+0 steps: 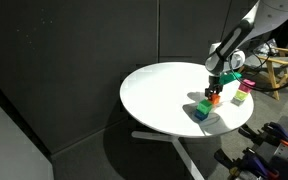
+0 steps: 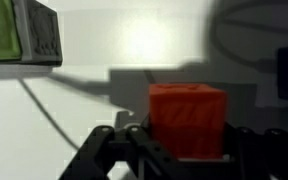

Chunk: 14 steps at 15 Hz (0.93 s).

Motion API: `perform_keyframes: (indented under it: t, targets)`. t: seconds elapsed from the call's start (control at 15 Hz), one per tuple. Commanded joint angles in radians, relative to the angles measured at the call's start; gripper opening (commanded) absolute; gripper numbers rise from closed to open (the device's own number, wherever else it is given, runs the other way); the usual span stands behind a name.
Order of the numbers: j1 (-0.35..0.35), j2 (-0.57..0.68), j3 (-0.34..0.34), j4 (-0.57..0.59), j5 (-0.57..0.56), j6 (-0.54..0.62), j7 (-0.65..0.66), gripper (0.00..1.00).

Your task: Put the orange block on the table

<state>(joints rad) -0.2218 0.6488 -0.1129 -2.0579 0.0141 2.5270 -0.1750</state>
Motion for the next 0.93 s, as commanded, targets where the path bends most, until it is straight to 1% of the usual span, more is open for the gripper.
perform_keyframes:
  t: [0.0, 0.07, 0.2, 0.87]
  targets:
    - [-0.017, 0.010, 0.010, 0.021, -0.007, 0.000, -0.017, 0.77]
    - [-0.016, 0.011, 0.009, 0.021, -0.008, -0.002, -0.017, 0.86]
    - [-0.015, 0.008, 0.006, 0.020, -0.011, -0.003, -0.015, 0.99]
    - [-0.021, -0.022, 0.004, -0.004, -0.006, 0.003, -0.018, 1.00]
